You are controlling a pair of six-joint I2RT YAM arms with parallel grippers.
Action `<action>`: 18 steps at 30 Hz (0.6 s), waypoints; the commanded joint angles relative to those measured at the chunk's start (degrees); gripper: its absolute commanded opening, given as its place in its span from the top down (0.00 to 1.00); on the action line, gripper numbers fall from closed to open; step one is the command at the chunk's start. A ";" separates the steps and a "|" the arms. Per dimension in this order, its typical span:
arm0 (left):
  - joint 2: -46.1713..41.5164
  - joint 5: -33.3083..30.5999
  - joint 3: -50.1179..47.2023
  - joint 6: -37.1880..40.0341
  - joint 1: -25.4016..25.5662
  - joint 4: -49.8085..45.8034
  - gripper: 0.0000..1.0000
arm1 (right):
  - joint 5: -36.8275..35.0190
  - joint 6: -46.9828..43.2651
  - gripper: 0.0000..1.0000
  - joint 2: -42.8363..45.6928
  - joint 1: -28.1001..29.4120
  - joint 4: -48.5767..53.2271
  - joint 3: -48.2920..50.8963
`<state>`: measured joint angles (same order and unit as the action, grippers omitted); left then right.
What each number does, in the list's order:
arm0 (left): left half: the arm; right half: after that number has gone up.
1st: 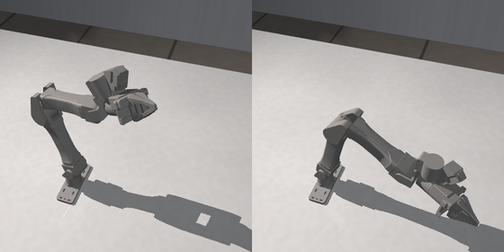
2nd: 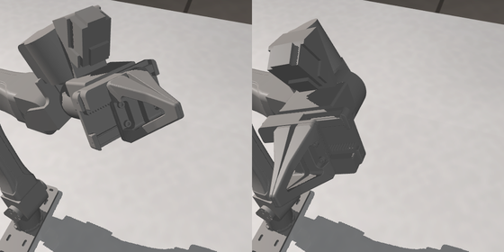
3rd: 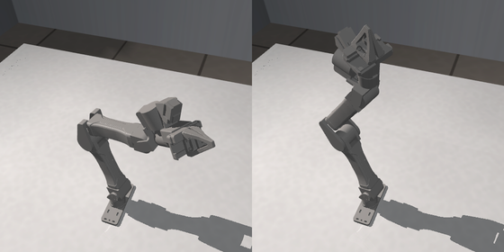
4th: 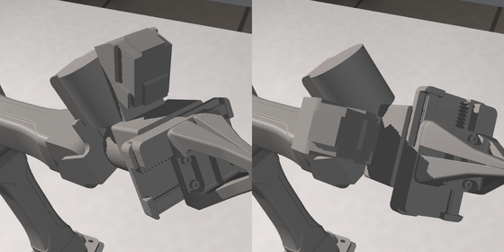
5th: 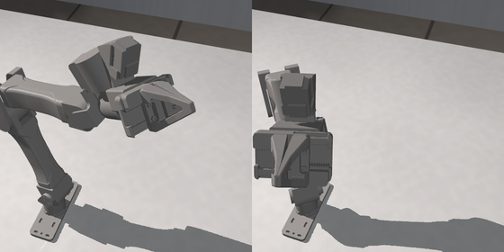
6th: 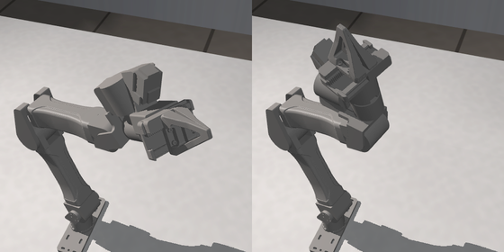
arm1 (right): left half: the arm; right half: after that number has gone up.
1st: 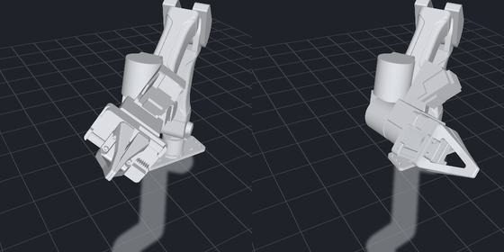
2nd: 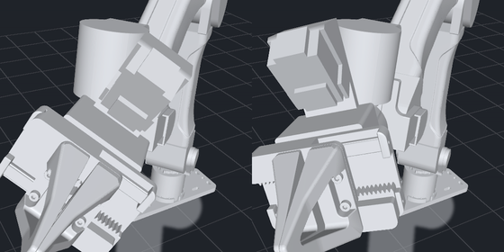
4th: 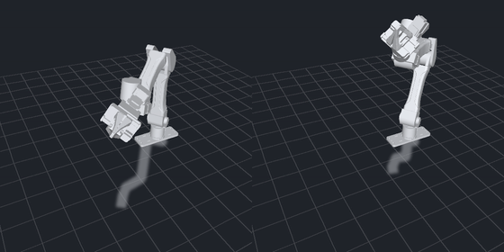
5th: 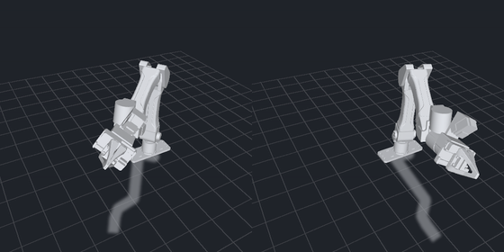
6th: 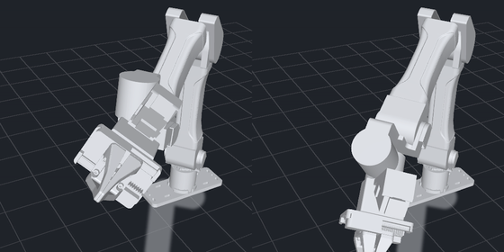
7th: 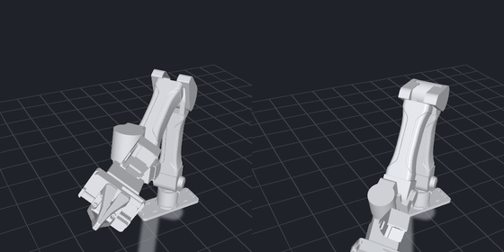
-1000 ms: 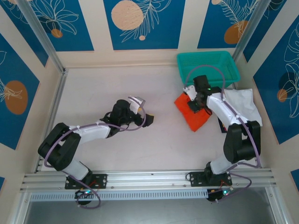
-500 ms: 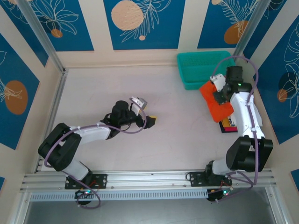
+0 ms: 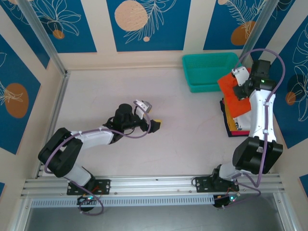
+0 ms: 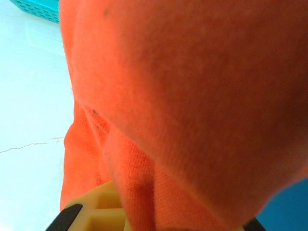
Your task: Fold and stack the t-shirts
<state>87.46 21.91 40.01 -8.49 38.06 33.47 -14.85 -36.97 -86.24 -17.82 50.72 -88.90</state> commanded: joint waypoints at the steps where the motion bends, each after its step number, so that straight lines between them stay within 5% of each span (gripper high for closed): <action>1: -0.98 1.63 0.25 -0.10 0.69 0.69 0.00 | 1.45 -1.40 1.00 -1.65 -1.51 0.08 -2.25; 18: -0.38 1.94 1.22 -0.45 0.70 -0.12 0.00 | -1.53 -0.51 1.00 -7.32 -6.31 -1.29 -1.05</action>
<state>87.46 22.11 40.01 -8.62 38.06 33.41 -15.20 -37.54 -93.23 -23.59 50.41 -89.19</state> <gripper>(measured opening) 0.998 0.141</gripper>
